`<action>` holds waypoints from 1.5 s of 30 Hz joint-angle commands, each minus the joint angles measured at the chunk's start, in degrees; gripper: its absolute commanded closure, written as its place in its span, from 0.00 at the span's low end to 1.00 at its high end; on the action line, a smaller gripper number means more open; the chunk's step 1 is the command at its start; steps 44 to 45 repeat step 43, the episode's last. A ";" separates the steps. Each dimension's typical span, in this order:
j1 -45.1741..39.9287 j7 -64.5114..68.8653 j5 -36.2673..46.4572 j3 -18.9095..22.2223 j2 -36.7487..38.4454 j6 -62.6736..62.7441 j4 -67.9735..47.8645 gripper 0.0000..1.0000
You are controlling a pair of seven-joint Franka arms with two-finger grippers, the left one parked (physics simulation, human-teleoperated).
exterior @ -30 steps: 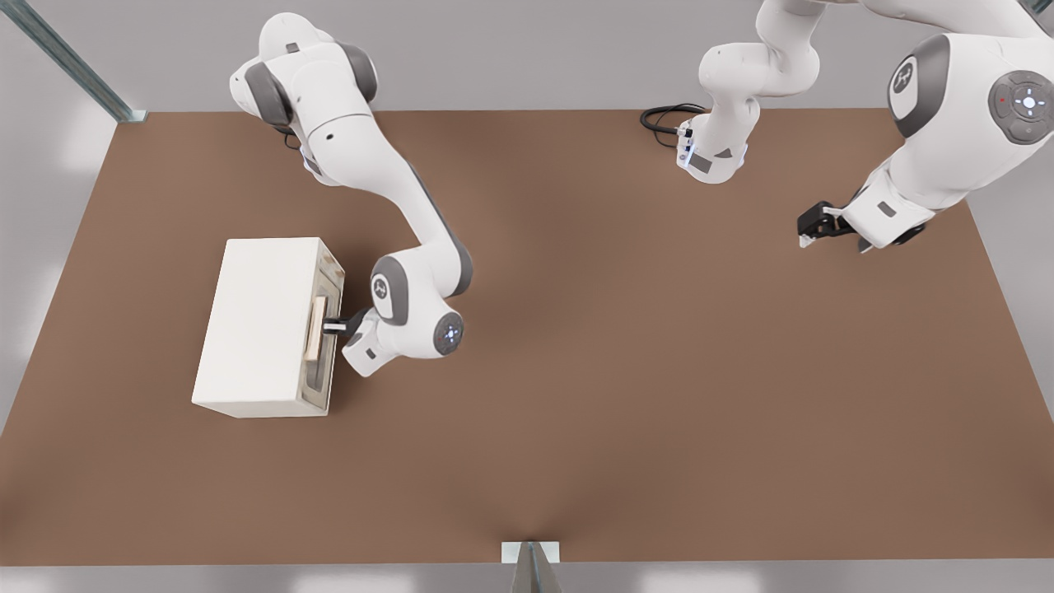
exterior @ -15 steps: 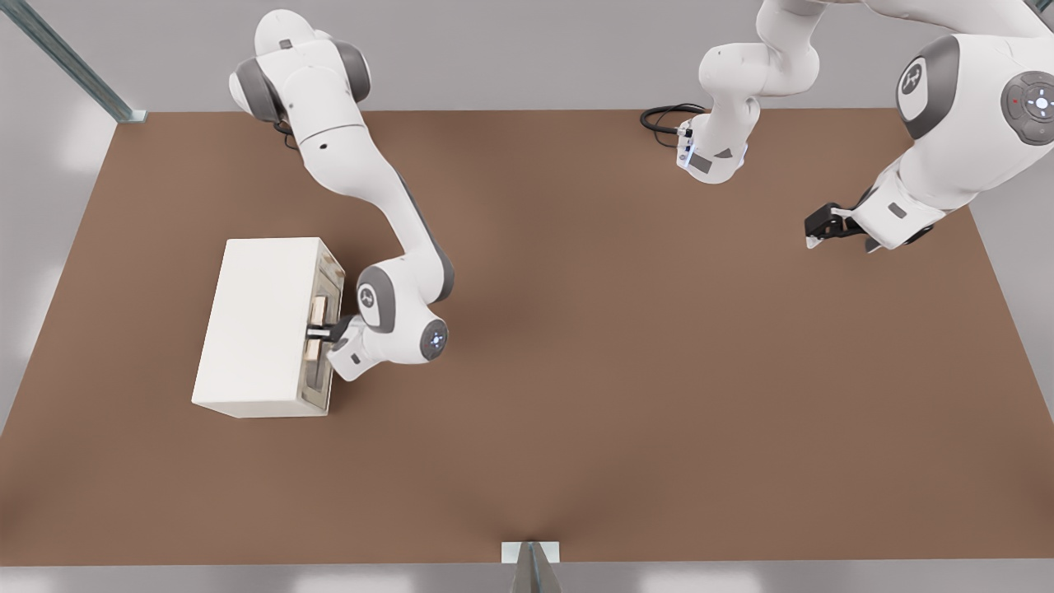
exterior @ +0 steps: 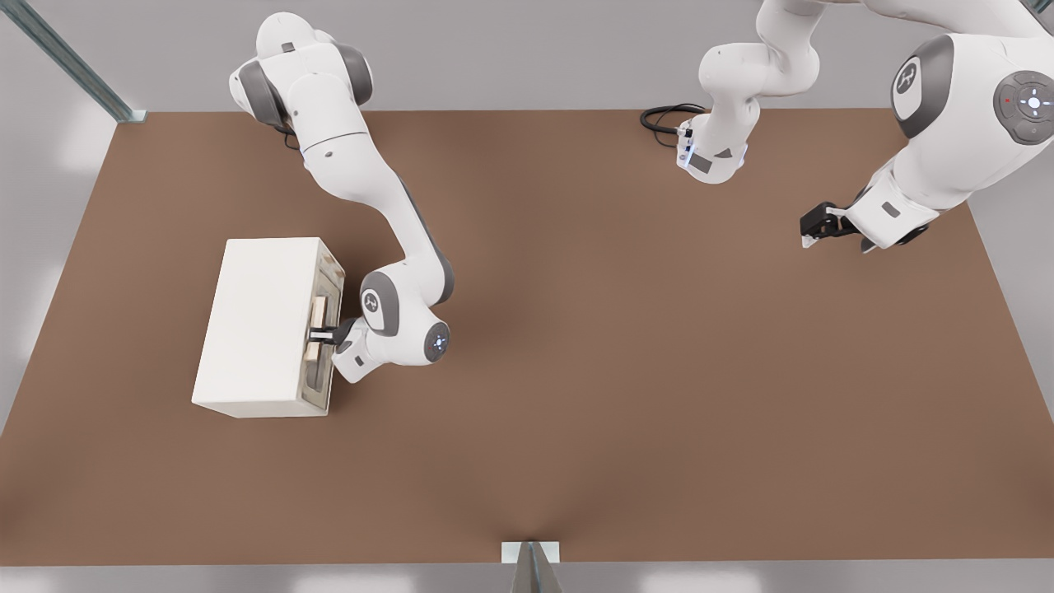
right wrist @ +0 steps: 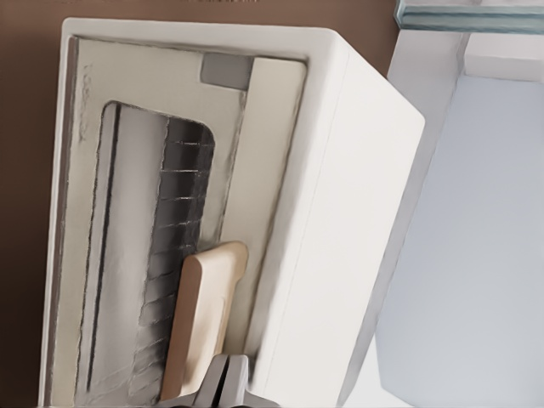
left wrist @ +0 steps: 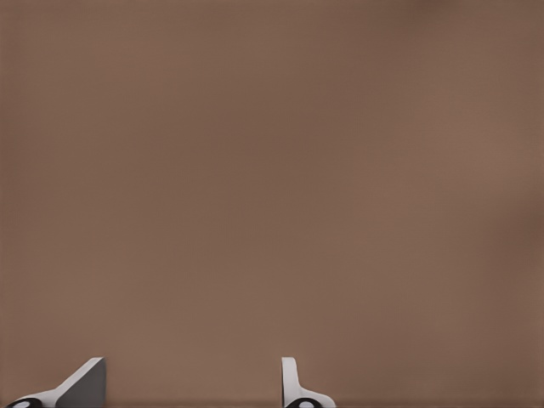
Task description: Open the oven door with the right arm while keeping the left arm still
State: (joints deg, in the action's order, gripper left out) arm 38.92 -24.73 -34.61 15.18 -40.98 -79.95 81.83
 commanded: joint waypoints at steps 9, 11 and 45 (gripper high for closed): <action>0.45 -1.02 0.15 0.03 -0.24 -0.83 -0.18 0.79; 0.98 -1.20 0.33 -0.06 -0.33 -0.83 -0.71 0.79; -22.84 26.22 38.65 -1.03 26.74 -3.81 -5.89 0.00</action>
